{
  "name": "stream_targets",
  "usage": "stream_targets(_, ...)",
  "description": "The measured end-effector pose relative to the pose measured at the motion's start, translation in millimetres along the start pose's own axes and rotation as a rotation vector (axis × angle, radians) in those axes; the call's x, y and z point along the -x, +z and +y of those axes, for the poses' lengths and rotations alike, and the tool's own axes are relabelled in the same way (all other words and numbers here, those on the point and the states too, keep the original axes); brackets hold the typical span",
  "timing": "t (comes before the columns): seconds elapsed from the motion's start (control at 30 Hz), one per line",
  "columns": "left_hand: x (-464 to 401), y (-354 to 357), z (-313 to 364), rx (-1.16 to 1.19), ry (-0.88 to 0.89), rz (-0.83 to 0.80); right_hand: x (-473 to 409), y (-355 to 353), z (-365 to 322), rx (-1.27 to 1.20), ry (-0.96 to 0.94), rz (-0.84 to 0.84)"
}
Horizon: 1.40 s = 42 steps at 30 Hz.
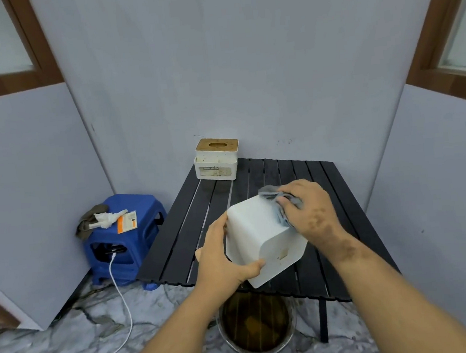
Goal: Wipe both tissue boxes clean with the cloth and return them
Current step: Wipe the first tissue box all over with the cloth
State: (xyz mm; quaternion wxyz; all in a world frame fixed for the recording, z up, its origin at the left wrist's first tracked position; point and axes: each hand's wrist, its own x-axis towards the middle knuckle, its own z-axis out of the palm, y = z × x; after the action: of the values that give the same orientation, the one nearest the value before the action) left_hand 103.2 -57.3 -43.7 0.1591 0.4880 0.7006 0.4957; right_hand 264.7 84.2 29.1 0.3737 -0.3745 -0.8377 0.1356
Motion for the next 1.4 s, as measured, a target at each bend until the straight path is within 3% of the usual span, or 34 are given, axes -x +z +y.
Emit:
stream_targets(0.13, 0.3, 0.2, 2.1, 0.007, -0.026, -0.006, -6.3, -13.0, 14.0, -0.044, 0.141, 0.014)
stream_targets(0.33, -2.2, -2.5, 4.8, 0.010, -0.022, -0.040, -6.4, -25.9, 34.2, -0.050, 0.131, -0.027)
stream_targets(0.57, -4.0, -9.5, 6.7, 0.010, -0.053, -0.124, 36.5, -15.7, 115.8, 0.106, 0.421, -0.085)
stream_targets(0.73, -12.1, -12.5, 25.1, -0.032, -0.071, -0.200, 94.2, 20.7, 136.9, 0.384, 0.355, -0.128)
stream_targets(1.07, -62.4, -4.6, 84.7, -0.786, 0.254, -0.356, 98.5, 21.4, 139.7, 0.319, 0.311, -0.033)
stream_targets(1.4, -95.9, 15.2, 119.7, -1.032, 0.361, -0.545, 102.5, 22.6, 143.5, 0.279, 0.297, -0.003)
